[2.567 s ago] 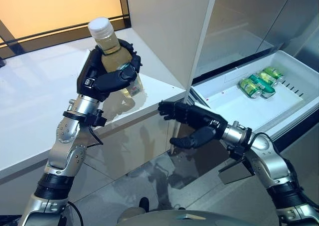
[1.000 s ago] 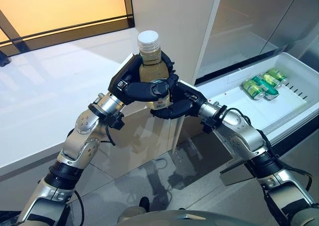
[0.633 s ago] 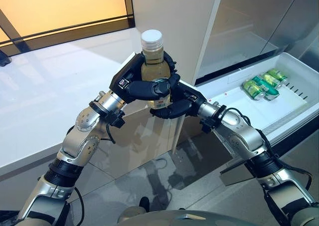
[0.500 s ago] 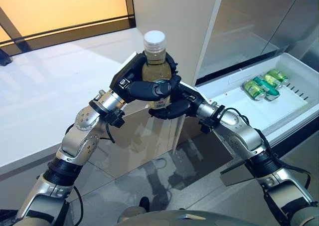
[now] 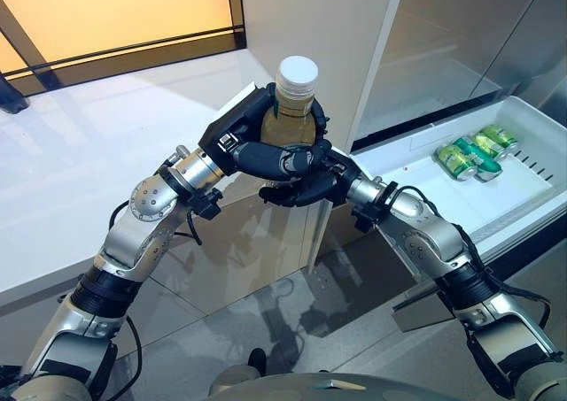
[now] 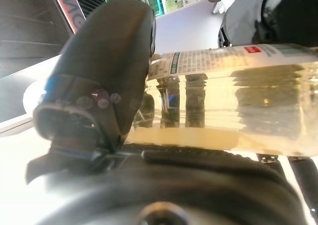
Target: Put drinks into fridge and close the fridge
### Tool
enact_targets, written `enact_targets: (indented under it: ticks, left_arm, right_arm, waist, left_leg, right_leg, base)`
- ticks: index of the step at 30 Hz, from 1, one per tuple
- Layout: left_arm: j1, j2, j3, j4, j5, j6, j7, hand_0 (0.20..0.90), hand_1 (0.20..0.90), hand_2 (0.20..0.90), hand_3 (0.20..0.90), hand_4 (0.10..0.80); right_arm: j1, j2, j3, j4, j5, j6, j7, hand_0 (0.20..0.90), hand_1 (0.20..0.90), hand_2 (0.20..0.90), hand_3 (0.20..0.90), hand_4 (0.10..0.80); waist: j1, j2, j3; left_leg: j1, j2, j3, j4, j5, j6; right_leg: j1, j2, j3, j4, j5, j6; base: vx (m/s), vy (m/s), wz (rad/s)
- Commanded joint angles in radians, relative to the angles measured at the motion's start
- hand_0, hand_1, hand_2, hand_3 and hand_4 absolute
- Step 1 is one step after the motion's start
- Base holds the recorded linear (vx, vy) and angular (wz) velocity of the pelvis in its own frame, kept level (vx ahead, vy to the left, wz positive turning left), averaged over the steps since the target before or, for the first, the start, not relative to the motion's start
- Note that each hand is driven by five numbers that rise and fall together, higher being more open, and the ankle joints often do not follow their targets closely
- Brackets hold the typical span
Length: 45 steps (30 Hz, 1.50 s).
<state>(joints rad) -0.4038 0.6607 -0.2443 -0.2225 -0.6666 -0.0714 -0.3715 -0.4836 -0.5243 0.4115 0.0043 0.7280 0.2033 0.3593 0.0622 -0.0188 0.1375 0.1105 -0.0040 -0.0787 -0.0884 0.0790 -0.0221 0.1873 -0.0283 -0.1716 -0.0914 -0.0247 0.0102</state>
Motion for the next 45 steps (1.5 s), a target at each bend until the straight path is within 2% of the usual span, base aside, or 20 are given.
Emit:
enact_targets:
  ticks: [1,18,19,20,21,23,24,38,39,40,45]
  left_arm:
    - [-0.142,-0.006,-0.028,-0.074,-0.042,-0.131,-0.038,0.3,0.3,0.3,0.2,0.1]
    - [-0.135,-0.029,-0.05,-0.075,-0.073,-0.092,-0.053,0.3,0.3,0.3,0.2,0.1]
    - [-0.135,-0.032,-0.05,-0.073,-0.071,-0.09,-0.057,0.3,0.3,0.3,0.2,0.1]
    - [-0.136,-0.033,-0.052,-0.072,-0.075,-0.087,-0.059,0.3,0.3,0.3,0.2,0.1]
    - [-0.135,-0.034,-0.053,-0.073,-0.075,-0.085,-0.059,0.3,0.3,0.3,0.2,0.1]
    - [-0.134,-0.036,-0.055,-0.074,-0.078,-0.081,-0.062,0.3,0.3,0.3,0.2,0.1]
    - [-0.133,-0.033,-0.056,-0.074,-0.084,-0.078,-0.065,0.3,0.3,0.3,0.2,0.1]
    - [-0.121,-0.045,-0.057,-0.071,-0.088,-0.057,-0.071,0.3,0.3,0.3,0.2,0.1]
    - [-0.12,-0.043,-0.056,-0.069,-0.09,-0.057,-0.07,0.441,0.441,0.441,0.365,0.265]
    - [-0.119,-0.041,-0.055,-0.067,-0.09,-0.06,-0.069,0.9,0.9,0.9,0.9,0.8]
    - [-0.114,-0.033,-0.041,-0.066,-0.083,-0.068,-0.059,0.9,0.9,0.9,0.9,0.8]
  right_arm:
    - [-0.201,0.064,-0.036,-0.084,0.1,-0.115,-0.014,0.9,0.9,0.9,0.9,0.8]
    - [-0.24,0.08,-0.025,-0.096,0.108,-0.136,-0.043,0.9,0.9,0.9,0.9,0.8]
    - [-0.241,0.082,-0.025,-0.098,0.109,-0.136,-0.045,0.82,0.82,0.82,0.807,0.707]
    - [-0.242,0.084,-0.024,-0.098,0.106,-0.141,-0.048,0.592,0.592,0.592,0.54,0.44]
    - [-0.244,0.084,-0.023,-0.1,0.109,-0.142,-0.05,0.535,0.535,0.535,0.475,0.375]
    - [-0.246,0.084,-0.023,-0.102,0.111,-0.142,-0.058,0.326,0.326,0.326,0.23,0.13]
    - [-0.248,0.085,-0.025,-0.101,0.111,-0.145,-0.057,0.3,0.3,0.3,0.2,0.1]
    - [-0.268,0.089,-0.035,-0.1,0.095,-0.16,-0.09,0.3,0.3,0.3,0.2,0.1]
    - [-0.269,0.088,-0.036,-0.099,0.095,-0.161,-0.092,0.3,0.3,0.3,0.2,0.1]
    - [-0.27,0.085,-0.037,-0.096,0.093,-0.165,-0.094,0.3,0.3,0.3,0.2,0.1]
    - [-0.272,0.068,-0.051,-0.096,0.092,-0.179,-0.103,0.3,0.3,0.3,0.2,0.1]
  waist:
    - [0.003,-0.007,-0.126]
    - [0.006,-0.006,-0.128]
    - [0.006,-0.006,-0.127]
    - [0.006,-0.006,-0.127]
    - [0.006,-0.006,-0.128]
    - [0.007,-0.006,-0.128]
    - [0.007,-0.006,-0.129]
    - [0.011,-0.006,-0.128]
    - [0.012,-0.006,-0.128]
    - [0.012,-0.006,-0.129]
    - [0.012,-0.007,-0.128]
  left_leg:
    - [0.024,-0.043,0.004,0.001,-0.094,0.029]
    - [0.024,-0.044,0.003,0.001,-0.093,0.032]
    - [0.024,-0.044,0.003,0.001,-0.093,0.032]
    - [0.024,-0.044,0.002,0.001,-0.093,0.032]
    - [0.024,-0.044,0.002,0.001,-0.093,0.032]
    - [0.024,-0.044,0.001,0.001,-0.093,0.032]
    - [0.024,-0.044,0.001,0.001,-0.093,0.032]
    - [0.029,-0.046,-0.004,0.001,-0.098,0.035]
    - [0.029,-0.046,-0.004,0.001,-0.098,0.035]
    - [0.029,-0.046,-0.004,0.001,-0.098,0.035]
    - [0.029,-0.046,-0.006,0.001,-0.097,0.035]
  right_leg:
    - [-0.038,-0.03,0.011,0.016,0.041,0.059]
    - [-0.038,-0.029,0.011,0.017,0.041,0.057]
    - [-0.038,-0.029,0.01,0.017,0.041,0.057]
    - [-0.038,-0.03,0.01,0.016,0.041,0.057]
    - [-0.038,-0.029,0.01,0.016,0.042,0.057]
    - [-0.039,-0.03,0.01,0.017,0.042,0.057]
    - [-0.039,-0.03,0.009,0.017,0.042,0.057]
    - [-0.035,-0.03,0.006,0.018,0.039,0.056]
    - [-0.035,-0.03,0.006,0.018,0.039,0.056]
    - [-0.035,-0.03,0.006,0.018,0.039,0.056]
    - [-0.034,-0.031,0.004,0.019,0.038,0.055]
  base:
    - [0.0,0.0,0.0]
    - [0.0,0.0,0.0]
    - [0.0,0.0,0.0]
    - [0.0,0.0,0.0]
    - [0.0,0.0,0.0]
    - [0.0,0.0,0.0]
    - [0.0,0.0,0.0]
    - [0.0,0.0,0.0]
    - [0.0,0.0,0.0]
    - [0.0,0.0,0.0]
    - [0.0,0.0,0.0]
